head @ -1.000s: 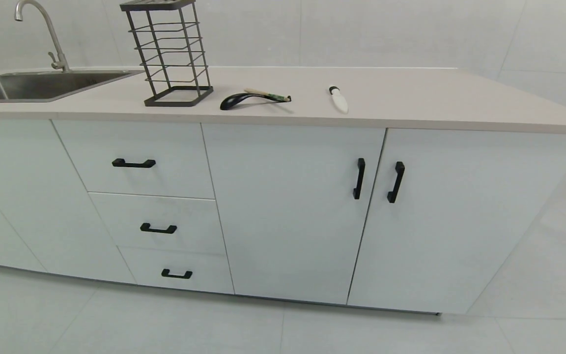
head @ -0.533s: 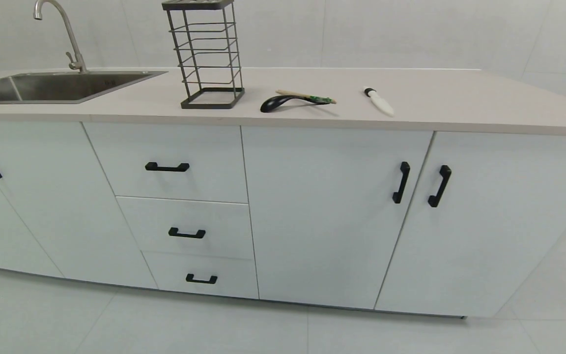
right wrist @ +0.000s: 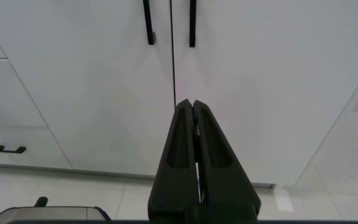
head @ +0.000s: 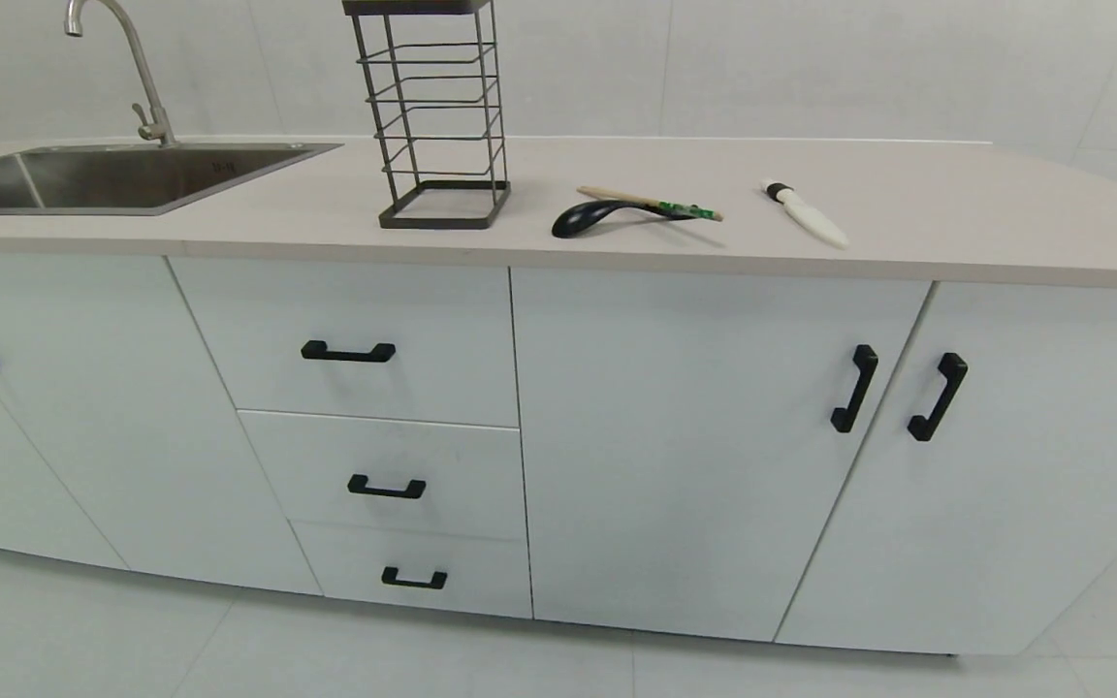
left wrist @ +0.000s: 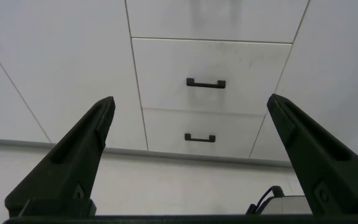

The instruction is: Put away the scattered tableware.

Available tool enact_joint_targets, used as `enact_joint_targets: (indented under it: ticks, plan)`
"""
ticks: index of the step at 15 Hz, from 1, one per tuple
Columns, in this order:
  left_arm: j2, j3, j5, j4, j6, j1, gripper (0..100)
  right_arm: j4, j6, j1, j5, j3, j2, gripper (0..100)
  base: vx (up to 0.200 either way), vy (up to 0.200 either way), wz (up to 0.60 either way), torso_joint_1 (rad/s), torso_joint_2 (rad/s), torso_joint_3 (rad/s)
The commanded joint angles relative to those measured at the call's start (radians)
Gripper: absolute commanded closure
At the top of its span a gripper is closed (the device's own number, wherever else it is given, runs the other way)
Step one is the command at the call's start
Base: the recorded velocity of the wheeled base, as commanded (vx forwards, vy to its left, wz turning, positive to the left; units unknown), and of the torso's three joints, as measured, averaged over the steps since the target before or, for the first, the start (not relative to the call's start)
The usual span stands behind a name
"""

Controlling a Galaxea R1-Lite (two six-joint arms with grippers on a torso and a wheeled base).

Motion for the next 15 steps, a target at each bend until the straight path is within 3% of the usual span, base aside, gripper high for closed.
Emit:
enact_joint_targets:
  ticks: [1,7,10,15]
  plan:
    - [0.001,0.000,0.000,0.000,0.000,0.001,0,0.000,0.000,0.000,0.001,0.000,0.002,100,0.000,0.000,0.60,0.002,0.00,0.007]
    - [0.001,0.000,0.000,0.000,0.000,0.001,0,0.000,0.001,0.000,0.001,0.000,0.002,100,0.000,0.000,0.00,0.000,0.00,0.000]
    - [0.001,0.000,0.000,0.000,0.000,0.001,0,0.000,0.001,0.000,0.001,0.000,0.002,100,0.200,0.000,0.00,-0.002,0.00,0.007]
    - [0.001,0.000,0.000,0.000,0.000,0.001,0,0.000,0.001,0.000,0.001,0.000,0.002,100,0.000,0.000,0.00,0.000,0.00,0.000]
